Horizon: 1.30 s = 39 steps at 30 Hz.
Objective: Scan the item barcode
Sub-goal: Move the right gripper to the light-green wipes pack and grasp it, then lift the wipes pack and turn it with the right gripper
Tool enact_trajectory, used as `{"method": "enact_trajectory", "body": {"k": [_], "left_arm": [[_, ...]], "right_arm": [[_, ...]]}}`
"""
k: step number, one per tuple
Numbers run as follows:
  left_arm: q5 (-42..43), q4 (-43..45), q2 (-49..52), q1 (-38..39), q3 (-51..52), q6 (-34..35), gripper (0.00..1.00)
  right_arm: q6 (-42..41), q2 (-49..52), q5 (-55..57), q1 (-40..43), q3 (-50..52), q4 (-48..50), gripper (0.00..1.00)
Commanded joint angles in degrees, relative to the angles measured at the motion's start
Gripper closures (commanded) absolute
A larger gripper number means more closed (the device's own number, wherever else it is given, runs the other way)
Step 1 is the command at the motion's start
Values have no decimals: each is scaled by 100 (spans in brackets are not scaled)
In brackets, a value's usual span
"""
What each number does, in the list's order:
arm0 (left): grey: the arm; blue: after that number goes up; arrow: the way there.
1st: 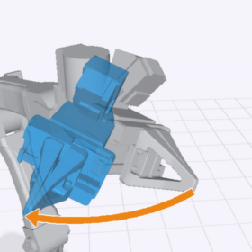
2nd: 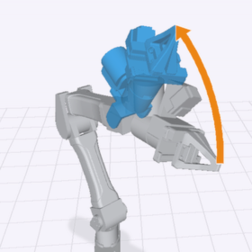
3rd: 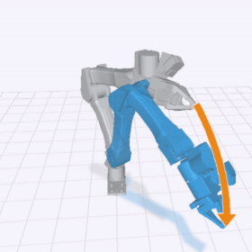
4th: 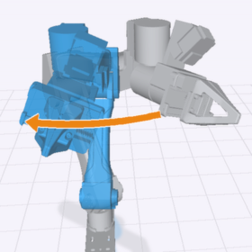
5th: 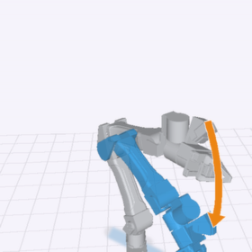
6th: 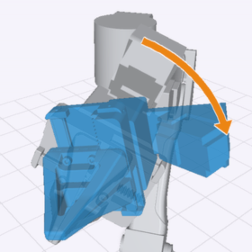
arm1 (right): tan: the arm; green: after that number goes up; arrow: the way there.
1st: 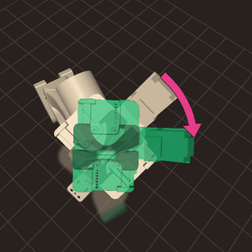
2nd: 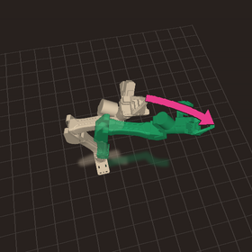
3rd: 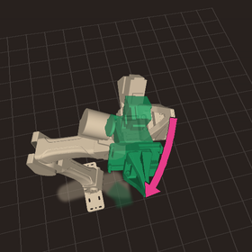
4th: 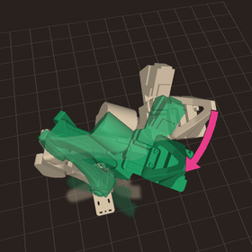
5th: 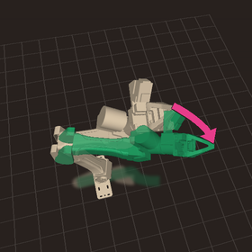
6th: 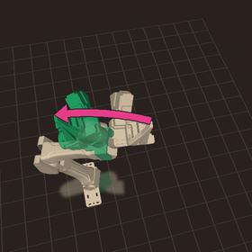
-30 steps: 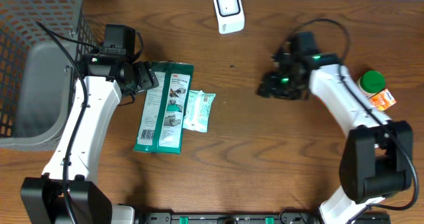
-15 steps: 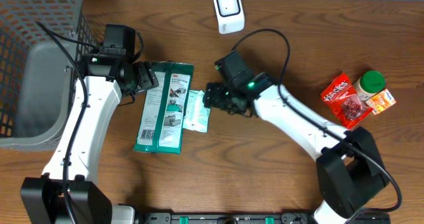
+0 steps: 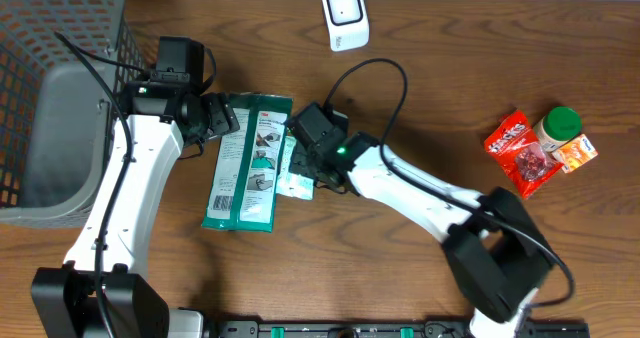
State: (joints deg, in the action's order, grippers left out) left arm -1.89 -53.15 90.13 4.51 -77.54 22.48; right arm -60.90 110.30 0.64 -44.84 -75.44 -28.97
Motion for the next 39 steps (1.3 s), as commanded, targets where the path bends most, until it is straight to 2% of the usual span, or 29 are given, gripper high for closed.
{"method": "enact_trajectory", "body": {"k": [1,5,7,9,12,13,15,24,27,29,32,34,37,39], "left_arm": [[-74,-17,-24,-22,-90,-31,14],[-72,-17,-24,-22,-90,-31,14],[-74,-17,-24,-22,-90,-31,14],[-72,-17,-24,-22,-90,-31,14],[-72,-17,-24,-22,-90,-31,14],[-72,-17,-24,-22,-90,-31,14],[-72,-17,-24,-22,-90,-31,14],[-74,-17,-24,-22,-90,-33,14],[-72,-17,-24,-22,-90,-31,14],[-74,-17,-24,-22,-90,-31,14],[-72,-17,-24,-22,-90,-31,14],[-72,-17,-24,-22,-90,-33,14],[-72,-17,-24,-22,-90,-31,14],[-74,-17,-24,-22,-90,-31,14]], "right_arm": [[-249,385,31,-107,-50,50,55],[-249,621,35,-164,-50,-20,55],[-208,664,42,-170,-50,-83,64],[46,662,111,-151,-50,-109,76],[566,625,157,-52,-52,-127,79],[807,601,197,2,-52,-149,85],[1414,525,267,162,-52,-289,87],[3517,271,863,1102,-52,-1344,78],[4452,271,981,1427,-52,-1508,66],[4802,260,997,1628,-61,-1519,62],[4824,153,1062,1902,-247,-1606,59],[4811,11,841,2015,-474,-1759,53],[4817,-278,114,2063,-785,-1915,39],[4833,-494,-216,2033,-901,-2037,37]]}}
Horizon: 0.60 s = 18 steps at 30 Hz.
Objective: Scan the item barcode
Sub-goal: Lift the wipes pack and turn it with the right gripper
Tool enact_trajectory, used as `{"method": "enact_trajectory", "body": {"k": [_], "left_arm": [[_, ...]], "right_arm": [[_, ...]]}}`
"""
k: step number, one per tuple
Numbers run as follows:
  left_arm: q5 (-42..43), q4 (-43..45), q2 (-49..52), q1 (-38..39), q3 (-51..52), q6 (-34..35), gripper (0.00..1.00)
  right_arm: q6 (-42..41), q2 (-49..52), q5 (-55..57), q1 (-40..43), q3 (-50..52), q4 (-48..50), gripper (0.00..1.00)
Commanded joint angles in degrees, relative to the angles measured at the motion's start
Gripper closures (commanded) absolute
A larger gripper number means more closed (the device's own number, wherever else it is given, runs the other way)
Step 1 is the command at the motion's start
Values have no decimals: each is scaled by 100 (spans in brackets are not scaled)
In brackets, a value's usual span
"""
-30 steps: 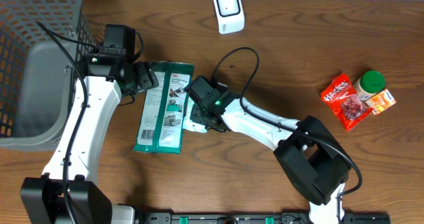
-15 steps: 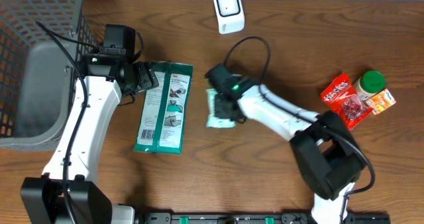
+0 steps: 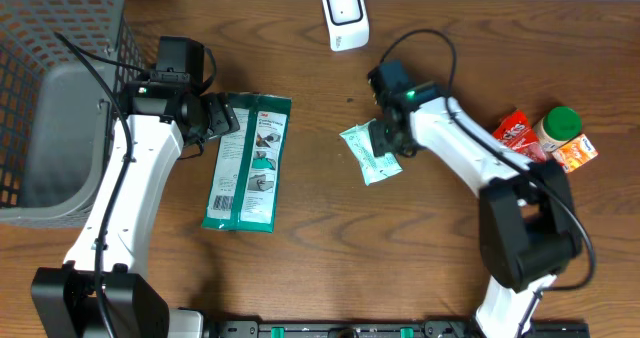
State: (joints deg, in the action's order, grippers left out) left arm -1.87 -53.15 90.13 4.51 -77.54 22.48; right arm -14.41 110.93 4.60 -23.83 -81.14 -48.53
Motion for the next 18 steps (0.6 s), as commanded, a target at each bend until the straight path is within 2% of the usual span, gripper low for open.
{"method": "enact_trajectory", "body": {"k": [1,5,8,12,18], "left_arm": [[-76,-17,-24,-22,-90,-31,14],[-74,-17,-24,-22,-90,-31,14],[-76,-17,-24,-22,-90,-31,14],[-74,-17,-24,-22,-90,-31,14],[-76,-17,-24,-22,-90,-31,14]], "right_arm": [[184,-649,-656,-103,-341,-133,38],[186,-820,-509,-426,-339,-448,43],[149,-745,184,-938,-260,-662,46],[-247,-586,1281,-1506,98,-579,47],[-396,-485,2332,-1790,638,-105,52]]}}
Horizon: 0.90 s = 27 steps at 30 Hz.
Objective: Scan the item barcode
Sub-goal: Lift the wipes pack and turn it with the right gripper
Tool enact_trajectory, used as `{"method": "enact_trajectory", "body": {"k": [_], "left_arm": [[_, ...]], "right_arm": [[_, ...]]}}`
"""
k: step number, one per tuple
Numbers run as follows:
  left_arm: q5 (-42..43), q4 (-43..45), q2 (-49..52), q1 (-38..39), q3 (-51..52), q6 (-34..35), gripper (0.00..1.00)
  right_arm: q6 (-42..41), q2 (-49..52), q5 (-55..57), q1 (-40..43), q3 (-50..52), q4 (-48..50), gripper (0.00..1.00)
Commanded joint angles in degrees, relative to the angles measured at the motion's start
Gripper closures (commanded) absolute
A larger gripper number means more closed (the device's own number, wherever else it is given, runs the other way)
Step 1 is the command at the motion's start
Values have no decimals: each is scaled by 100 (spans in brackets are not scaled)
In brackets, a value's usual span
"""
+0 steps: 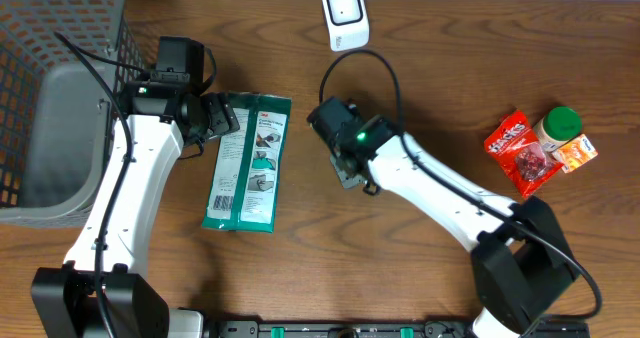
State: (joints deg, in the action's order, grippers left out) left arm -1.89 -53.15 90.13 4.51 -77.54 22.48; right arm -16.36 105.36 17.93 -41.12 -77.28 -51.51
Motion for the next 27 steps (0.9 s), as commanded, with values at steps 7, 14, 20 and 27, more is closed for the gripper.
{"method": "enact_trajectory", "body": {"k": [7,14,20,27], "left_arm": [[-72,-17,-24,-22,-90,-31,14],[-74,-17,-24,-22,-90,-31,14],[-72,-17,-24,-22,-90,-31,14],[-72,-17,-24,-22,-90,-31,14]], "right_arm": [[-179,79,1043,-76,728,1104,55],[-164,81,595,-76,892,1534,58],[-26,116,603,-76,920,1659,59],[0,380,684,-55,927,1816,55]]}}
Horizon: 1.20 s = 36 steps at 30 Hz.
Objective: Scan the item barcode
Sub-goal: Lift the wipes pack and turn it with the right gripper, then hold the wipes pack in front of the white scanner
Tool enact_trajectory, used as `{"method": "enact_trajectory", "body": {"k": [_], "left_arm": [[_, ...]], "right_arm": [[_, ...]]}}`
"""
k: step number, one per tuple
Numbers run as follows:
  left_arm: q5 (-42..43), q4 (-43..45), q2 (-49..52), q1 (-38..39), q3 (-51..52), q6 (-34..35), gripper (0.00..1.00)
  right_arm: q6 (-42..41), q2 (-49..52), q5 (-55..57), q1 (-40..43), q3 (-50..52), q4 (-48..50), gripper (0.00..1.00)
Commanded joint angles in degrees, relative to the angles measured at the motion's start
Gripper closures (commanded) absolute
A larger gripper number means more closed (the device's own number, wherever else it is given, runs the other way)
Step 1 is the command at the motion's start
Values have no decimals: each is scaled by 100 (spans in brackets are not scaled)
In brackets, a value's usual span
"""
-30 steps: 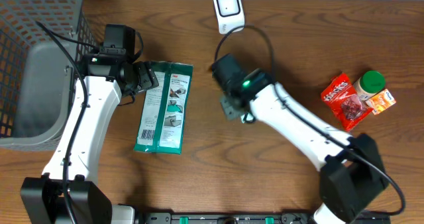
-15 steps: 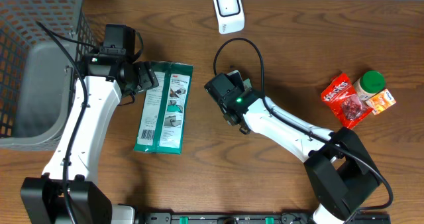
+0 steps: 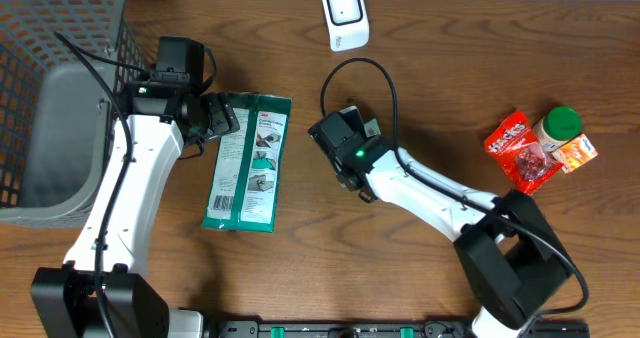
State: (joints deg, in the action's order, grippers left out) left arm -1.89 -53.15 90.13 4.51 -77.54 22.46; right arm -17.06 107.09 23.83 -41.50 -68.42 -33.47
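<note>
The white barcode scanner stands at the table's far edge. My right gripper sits in the middle of the table below it, its fingers covered by the wrist. Only a pale sliver of the small pale green packet shows beside that wrist, and the gripper appears shut on it. A long green package lies flat to the left. My left gripper rests at that package's upper left corner, fingers apart and holding nothing.
A grey wire basket fills the left end of the table. At the right lie a red snack pack, a green-lidded jar and an orange packet. The right arm's black cable loops toward the scanner.
The right wrist has shifted slightly and turned. The grey-green packet that showed below the arm now shows only as a sliver at the wrist's right side. The left arm is unchanged.
My right gripper was at the small packet lying against the green package's right edge. Then it held the packet far to the right, near the snacks. Then it was back at the table's middle below the scanner, where it is now. The left arm never moved.
</note>
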Motion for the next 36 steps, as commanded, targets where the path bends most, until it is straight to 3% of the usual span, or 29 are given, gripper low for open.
{"method": "enact_trajectory", "body": {"k": [1,17,19,23,27,36], "left_arm": [[-72,-17,-24,-22,-90,-28,14],[-74,-17,-24,-22,-90,-28,14],[-74,-17,-24,-22,-90,-28,14],[-74,-17,-24,-22,-90,-28,14],[-72,-17,-24,-22,-90,-28,14],[-74,-17,-24,-22,-90,-28,14]], "right_arm": [[87,275,168,-17,42,13,55],[103,824,210,-20,42,33,57],[103,833,90,-35,42,35,62],[103,831,70,-48,39,50,86],[96,726,68,-31,-9,26,99],[35,-645,-896,184,-201,-94,99]]}}
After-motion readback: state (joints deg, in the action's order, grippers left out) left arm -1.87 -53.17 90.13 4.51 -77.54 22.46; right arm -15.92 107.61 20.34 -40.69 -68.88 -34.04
